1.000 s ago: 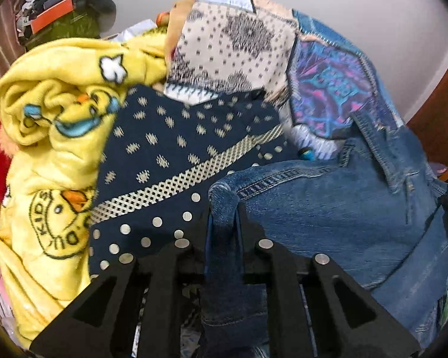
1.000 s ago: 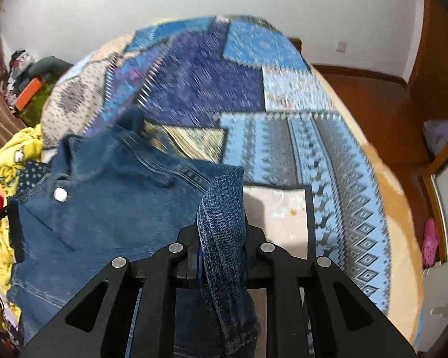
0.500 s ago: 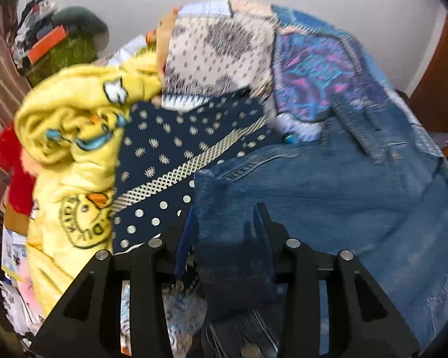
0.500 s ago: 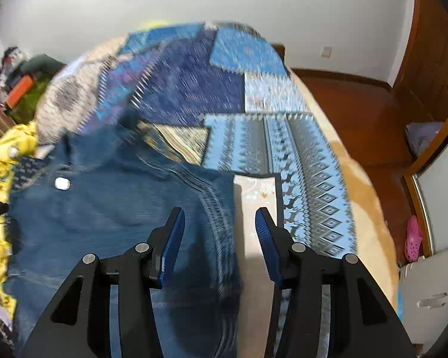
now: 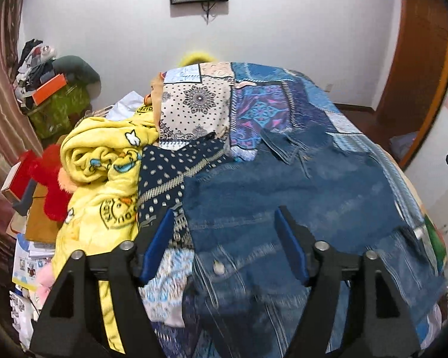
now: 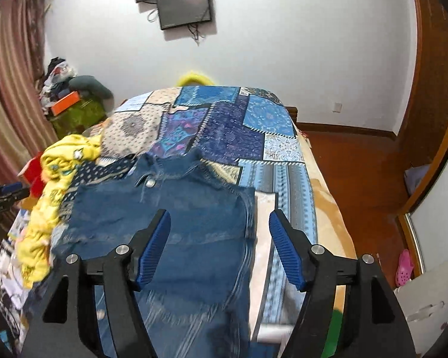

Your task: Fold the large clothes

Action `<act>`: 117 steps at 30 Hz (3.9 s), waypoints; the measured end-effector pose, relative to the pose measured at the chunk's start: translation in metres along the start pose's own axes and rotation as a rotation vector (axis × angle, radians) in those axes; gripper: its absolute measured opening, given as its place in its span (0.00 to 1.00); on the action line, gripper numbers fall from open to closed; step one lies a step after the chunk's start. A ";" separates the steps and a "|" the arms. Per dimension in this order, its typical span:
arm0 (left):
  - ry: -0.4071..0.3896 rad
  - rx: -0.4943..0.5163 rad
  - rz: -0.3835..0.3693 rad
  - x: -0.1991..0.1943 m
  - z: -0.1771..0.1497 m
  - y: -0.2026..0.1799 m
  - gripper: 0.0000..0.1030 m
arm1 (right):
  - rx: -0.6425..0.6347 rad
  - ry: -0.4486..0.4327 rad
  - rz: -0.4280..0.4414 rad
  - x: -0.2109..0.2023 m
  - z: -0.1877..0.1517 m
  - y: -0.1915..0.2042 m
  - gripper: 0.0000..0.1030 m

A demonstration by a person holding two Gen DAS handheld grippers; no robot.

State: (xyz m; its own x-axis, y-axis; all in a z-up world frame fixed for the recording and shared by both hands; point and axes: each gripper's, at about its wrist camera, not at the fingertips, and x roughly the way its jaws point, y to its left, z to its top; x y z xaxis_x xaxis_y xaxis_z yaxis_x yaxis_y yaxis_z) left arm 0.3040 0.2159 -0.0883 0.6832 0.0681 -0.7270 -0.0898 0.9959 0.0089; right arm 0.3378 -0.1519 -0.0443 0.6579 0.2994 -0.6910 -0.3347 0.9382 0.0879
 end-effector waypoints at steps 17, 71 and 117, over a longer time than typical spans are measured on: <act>0.304 -0.294 -0.102 0.002 -0.180 0.017 0.80 | 0.104 0.212 -0.014 -0.020 -0.143 -0.010 0.65; -0.064 -0.495 -0.250 0.022 -0.010 0.052 0.11 | 0.088 -0.055 0.121 0.027 0.003 0.013 0.12; 0.246 -0.076 -0.078 0.157 -0.004 -0.030 0.75 | -0.035 0.111 0.089 0.133 0.001 0.030 0.46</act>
State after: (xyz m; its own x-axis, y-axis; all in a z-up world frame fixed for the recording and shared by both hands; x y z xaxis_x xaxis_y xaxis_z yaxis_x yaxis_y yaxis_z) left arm 0.4114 0.1963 -0.2058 0.4945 -0.0345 -0.8685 -0.1046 0.9896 -0.0988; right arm 0.4163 -0.0840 -0.1329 0.5466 0.3579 -0.7571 -0.4125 0.9019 0.1285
